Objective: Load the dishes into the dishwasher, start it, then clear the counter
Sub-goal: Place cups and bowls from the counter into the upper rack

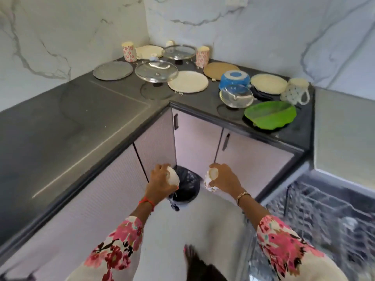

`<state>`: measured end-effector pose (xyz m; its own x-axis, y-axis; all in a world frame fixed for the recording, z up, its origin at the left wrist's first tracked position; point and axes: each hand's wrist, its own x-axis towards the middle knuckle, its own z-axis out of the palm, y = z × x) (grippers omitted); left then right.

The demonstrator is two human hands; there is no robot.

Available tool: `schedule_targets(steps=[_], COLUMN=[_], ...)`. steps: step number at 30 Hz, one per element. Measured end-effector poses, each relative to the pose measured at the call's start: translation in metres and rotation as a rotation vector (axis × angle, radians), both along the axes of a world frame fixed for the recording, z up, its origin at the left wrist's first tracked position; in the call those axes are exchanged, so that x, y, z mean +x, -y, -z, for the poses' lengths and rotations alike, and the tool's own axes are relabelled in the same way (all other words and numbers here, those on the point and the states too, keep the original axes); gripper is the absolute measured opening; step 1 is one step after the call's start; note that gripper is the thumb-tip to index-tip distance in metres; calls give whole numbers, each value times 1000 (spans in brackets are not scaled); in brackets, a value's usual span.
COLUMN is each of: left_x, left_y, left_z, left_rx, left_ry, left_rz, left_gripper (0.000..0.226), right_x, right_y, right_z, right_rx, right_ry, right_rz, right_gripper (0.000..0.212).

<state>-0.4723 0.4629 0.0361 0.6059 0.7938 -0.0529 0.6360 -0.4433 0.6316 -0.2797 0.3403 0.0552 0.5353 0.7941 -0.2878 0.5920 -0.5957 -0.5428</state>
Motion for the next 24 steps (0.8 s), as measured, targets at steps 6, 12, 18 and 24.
schedule_targets(steps=[6,12,18,24], left_x=[-31,-37,9,99], left_y=[133,237,313,378], left_z=[32,41,41,46], left_rx=[-112,-158,-125,-117], left_ry=[-50,-127,-111,-78], left_rz=[143,361,563,649], left_gripper=[84,85,83,81], right_x=[-70,-100,-81,-11], right_y=[141,269,365,445], right_z=[34,44,48,54], right_rx=[-39,-24,0,32], right_ry=[-54,-115,-135,-61], right_rz=[110,282,489,602], right_gripper=[59,70,64,68])
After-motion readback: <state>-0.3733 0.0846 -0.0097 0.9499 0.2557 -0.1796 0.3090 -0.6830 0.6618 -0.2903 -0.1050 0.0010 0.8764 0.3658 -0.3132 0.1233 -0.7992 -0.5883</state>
